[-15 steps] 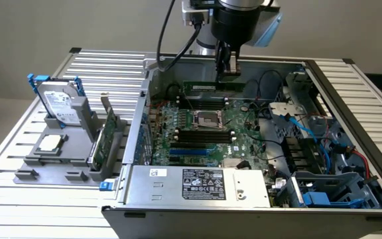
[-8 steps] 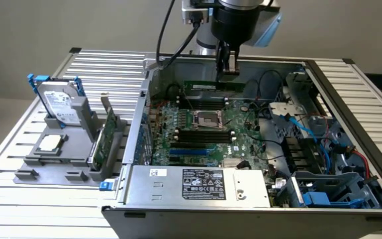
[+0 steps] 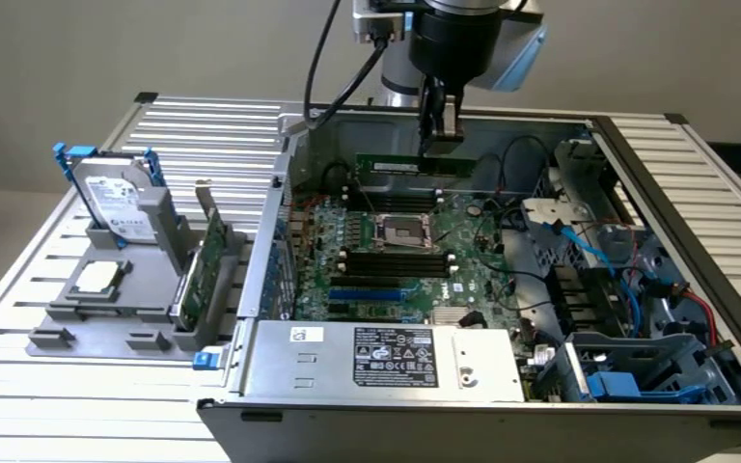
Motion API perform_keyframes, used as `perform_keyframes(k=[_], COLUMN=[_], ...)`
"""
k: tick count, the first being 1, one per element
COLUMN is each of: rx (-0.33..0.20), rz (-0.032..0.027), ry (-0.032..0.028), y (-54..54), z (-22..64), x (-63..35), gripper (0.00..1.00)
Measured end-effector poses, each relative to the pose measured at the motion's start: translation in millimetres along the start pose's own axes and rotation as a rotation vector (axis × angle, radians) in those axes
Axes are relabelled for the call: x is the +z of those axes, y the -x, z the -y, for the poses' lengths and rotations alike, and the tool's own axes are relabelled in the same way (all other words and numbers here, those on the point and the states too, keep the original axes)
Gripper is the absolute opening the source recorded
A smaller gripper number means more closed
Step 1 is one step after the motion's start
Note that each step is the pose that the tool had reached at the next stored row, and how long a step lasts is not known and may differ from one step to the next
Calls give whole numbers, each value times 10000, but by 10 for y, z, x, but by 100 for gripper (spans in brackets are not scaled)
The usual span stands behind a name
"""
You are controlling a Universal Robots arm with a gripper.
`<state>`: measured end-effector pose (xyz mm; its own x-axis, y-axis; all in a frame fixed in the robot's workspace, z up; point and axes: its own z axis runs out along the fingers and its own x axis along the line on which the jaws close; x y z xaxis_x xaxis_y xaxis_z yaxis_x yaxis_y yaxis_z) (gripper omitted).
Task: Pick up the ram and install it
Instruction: 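Pick up the ram and move it above insertion slot, then insert the ram into the slot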
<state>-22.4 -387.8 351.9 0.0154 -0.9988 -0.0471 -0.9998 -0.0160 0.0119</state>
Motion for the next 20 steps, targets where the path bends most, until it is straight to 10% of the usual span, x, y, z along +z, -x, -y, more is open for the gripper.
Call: perform_keyframes(k=[20], rx=[1], rz=[-19], ry=[5], y=[-69], z=[-33], x=[112], gripper=[14])
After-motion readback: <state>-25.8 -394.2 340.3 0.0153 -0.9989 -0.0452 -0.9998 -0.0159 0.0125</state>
